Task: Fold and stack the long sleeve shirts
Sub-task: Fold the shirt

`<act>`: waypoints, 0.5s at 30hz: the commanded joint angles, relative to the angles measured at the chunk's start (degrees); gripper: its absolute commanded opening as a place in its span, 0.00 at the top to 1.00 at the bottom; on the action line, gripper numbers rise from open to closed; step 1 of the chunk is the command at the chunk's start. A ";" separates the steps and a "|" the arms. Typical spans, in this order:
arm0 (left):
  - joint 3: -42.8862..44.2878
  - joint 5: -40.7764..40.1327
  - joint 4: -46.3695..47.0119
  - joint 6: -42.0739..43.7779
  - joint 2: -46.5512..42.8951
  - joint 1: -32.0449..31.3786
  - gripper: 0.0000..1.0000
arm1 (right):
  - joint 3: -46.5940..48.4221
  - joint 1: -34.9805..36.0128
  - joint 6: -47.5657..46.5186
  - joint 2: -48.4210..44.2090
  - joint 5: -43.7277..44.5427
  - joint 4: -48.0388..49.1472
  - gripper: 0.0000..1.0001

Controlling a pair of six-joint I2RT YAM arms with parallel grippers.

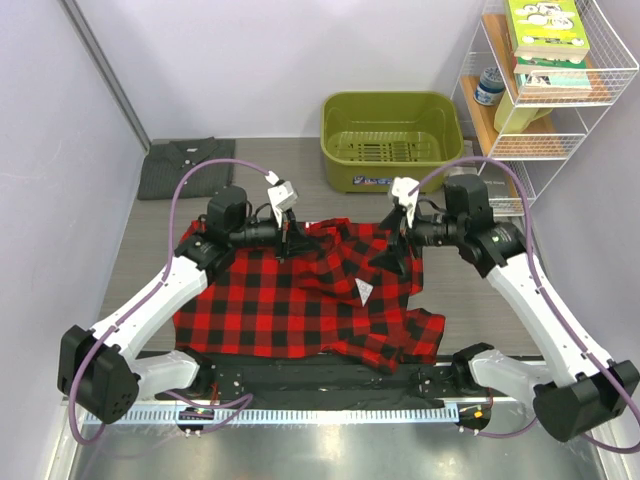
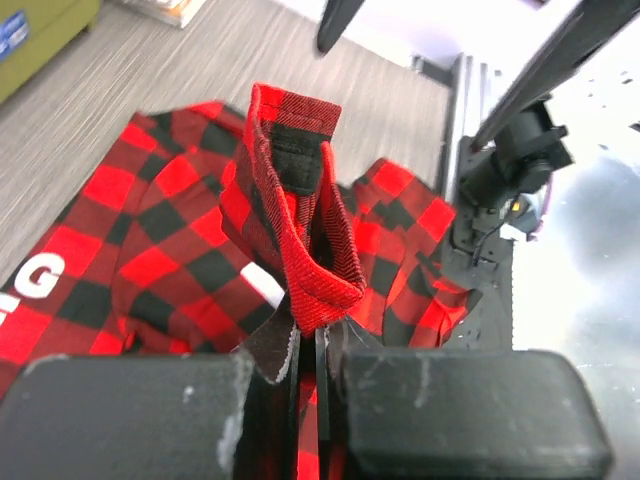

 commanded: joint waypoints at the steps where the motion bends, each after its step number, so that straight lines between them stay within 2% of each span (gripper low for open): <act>1: -1.53 10.55 10.42 -1.21 -0.81 0.30 1.00 | -4.61 0.12 -7.38 1.23 -2.35 6.60 0.00; 4: -1.97 15.58 8.77 1.94 -1.69 0.38 1.00 | -3.22 0.29 -13.95 4.04 -1.74 7.76 0.00; 7: -2.59 15.95 6.92 4.41 -1.96 0.38 1.00 | -0.58 0.38 -16.26 6.51 -4.71 7.75 0.00; 14: -1.53 13.75 6.82 4.86 0.06 0.29 1.00 | 1.27 9.07 -10.48 6.96 -5.69 12.58 0.04; 15: -1.62 13.58 6.74 5.03 0.23 0.29 1.00 | 1.18 9.78 -9.34 6.87 -5.60 14.16 0.10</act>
